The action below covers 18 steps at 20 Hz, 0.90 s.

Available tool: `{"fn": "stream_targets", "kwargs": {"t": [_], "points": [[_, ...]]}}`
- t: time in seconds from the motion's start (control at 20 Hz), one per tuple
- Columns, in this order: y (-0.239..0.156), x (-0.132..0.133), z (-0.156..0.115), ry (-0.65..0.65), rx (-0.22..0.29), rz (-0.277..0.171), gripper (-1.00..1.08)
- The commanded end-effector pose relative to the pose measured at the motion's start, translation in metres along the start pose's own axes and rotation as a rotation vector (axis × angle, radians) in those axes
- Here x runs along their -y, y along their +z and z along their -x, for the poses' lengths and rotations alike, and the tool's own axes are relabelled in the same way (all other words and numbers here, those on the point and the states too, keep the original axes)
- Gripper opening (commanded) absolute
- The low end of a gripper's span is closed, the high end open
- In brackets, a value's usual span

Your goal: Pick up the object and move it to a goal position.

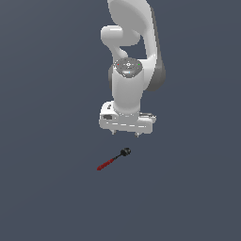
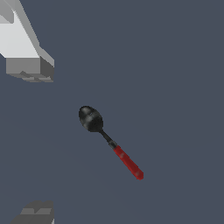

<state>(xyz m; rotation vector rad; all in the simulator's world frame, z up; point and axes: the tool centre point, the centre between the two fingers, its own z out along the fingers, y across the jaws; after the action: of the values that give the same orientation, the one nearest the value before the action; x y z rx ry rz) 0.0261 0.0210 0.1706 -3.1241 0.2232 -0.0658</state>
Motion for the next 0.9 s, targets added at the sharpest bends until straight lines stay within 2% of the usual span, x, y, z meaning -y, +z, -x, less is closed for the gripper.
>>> {"fn": "stream_targets", "kwargs": {"t": [0.0,0.85], "points": [[0.008,-0.003,-0.005,0.064,0.005,-0.001,1.00],[0.081,-0.029,-0.041,0.586,0.031,0.013,1.00]]}}
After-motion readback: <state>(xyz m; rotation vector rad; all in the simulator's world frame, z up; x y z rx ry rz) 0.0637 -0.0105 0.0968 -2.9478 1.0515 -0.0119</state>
